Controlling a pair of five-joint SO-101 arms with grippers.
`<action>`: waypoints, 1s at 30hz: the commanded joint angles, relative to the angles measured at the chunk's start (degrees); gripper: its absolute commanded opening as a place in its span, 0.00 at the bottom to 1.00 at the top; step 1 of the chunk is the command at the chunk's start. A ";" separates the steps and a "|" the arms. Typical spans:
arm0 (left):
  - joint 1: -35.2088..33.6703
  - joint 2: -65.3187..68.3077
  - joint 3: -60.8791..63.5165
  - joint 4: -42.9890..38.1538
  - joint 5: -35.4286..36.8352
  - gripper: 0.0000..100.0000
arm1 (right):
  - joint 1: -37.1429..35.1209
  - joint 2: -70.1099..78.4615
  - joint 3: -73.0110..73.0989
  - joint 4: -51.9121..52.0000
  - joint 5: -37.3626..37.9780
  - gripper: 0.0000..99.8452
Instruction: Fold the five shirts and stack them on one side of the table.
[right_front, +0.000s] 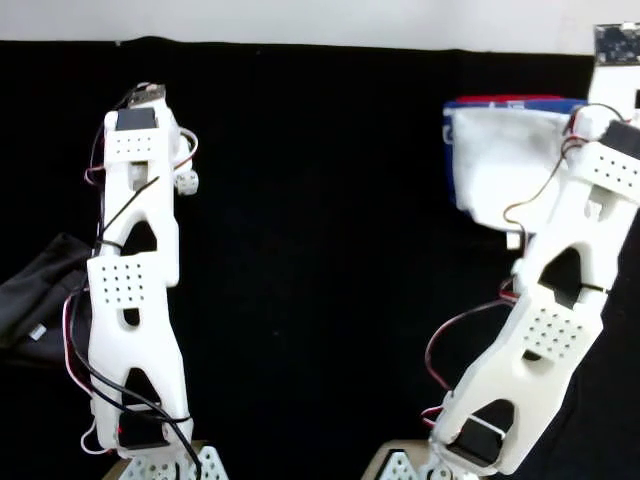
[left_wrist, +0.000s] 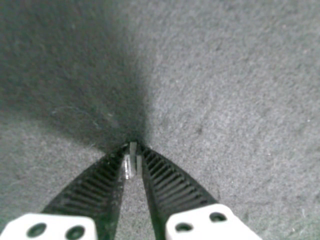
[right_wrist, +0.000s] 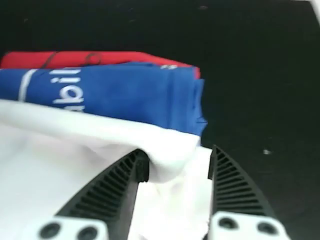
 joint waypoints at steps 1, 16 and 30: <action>0.75 0.13 -0.13 -1.05 0.44 0.02 | 2.33 -0.84 -7.96 -0.92 -0.88 0.17; 0.92 0.13 -0.04 -1.05 0.44 0.02 | -3.30 -2.07 -18.77 17.19 -8.09 0.14; 0.92 0.13 -0.04 -1.05 0.44 0.02 | 1.45 11.21 -18.86 9.63 -8.00 0.02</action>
